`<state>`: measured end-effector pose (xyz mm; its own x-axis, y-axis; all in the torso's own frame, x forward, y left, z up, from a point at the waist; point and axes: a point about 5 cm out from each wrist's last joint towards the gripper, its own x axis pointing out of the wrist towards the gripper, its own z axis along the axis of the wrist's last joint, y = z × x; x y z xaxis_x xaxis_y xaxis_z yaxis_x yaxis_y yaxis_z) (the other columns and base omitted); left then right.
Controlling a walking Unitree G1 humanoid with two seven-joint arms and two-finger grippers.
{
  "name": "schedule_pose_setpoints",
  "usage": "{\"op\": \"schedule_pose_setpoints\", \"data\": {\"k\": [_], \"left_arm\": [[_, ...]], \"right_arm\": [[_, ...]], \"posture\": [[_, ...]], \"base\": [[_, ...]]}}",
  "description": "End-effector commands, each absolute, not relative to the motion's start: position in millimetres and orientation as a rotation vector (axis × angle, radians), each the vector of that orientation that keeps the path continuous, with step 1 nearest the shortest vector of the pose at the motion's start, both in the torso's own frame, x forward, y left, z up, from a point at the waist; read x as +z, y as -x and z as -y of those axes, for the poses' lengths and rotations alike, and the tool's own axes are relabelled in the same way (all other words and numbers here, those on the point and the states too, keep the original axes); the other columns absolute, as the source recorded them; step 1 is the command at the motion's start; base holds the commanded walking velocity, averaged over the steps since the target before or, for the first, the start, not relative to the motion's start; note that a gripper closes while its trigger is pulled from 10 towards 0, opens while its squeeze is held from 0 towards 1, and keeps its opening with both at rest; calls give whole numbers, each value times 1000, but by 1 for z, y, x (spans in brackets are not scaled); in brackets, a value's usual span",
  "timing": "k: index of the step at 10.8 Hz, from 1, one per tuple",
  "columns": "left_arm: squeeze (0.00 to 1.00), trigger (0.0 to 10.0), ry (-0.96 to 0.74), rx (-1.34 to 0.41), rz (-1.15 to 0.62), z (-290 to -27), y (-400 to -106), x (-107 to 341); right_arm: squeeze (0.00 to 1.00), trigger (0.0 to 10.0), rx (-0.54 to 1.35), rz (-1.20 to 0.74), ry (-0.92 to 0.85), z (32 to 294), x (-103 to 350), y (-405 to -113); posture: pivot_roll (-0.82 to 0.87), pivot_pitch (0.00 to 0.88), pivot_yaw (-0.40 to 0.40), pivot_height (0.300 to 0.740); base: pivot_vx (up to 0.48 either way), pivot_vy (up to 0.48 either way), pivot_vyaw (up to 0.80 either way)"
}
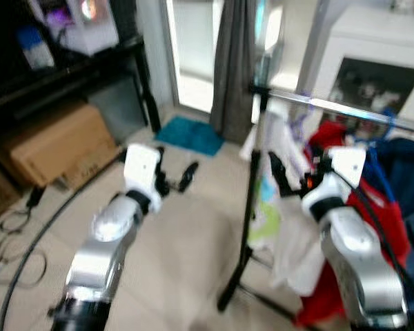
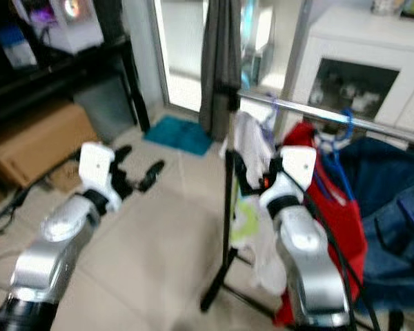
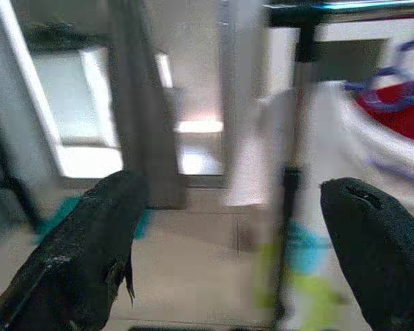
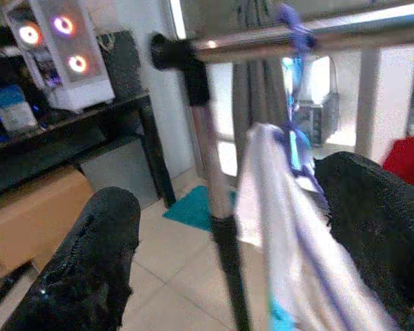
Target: Hang hanger
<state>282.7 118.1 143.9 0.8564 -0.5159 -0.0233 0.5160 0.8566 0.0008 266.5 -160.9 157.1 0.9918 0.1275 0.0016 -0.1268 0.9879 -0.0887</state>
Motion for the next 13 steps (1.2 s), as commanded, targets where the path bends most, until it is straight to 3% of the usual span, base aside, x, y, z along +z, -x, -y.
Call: {"op": "schedule_pose_setpoints", "data": {"k": [1,3,4,5,8,11,12,13], "left_arm": [[0,10000,-48,-615,-26,-118,-278,147],[0,10000,-77,-702,-29,-119,-276,147],[0,10000,-87,-757,-28,-121,-278,150],[0,10000,-108,-877,-43,-127,-280,158],[0,10000,-144,-1067,-61,-125,-282,167],[0,10000,-137,-1101,-58,-119,-284,167],[0,10000,-141,-1099,-59,-119,-284,166],[0,10000,-140,-1099,-59,-119,-284,166]], "right_arm": [[973,10000,124,19,88,159,168,-272],[910,10000,80,-53,91,169,170,-282],[678,10000,84,-94,64,173,170,-288],[0,10000,69,-146,43,183,170,-302],[0,10000,18,-195,51,201,178,-342],[0,10000,22,-244,32,214,183,-367],[0,4275,21,-252,27,217,184,-374],[0,2157,20,-256,28,219,184,-377]], "posture": [[-126,0,58,740],[-123,0,58,740],[-118,0,60,740],[-117,0,64,740],[-117,0,76,740],[-116,0,62,740],[-115,0,59,740],[-114,0,56,740]], "base": [[0,0,0],[0,0,0],[0,0,0],[0,0,0],[0,0,0],[0,0,0],[0,0,0],[0,0,0]]}}
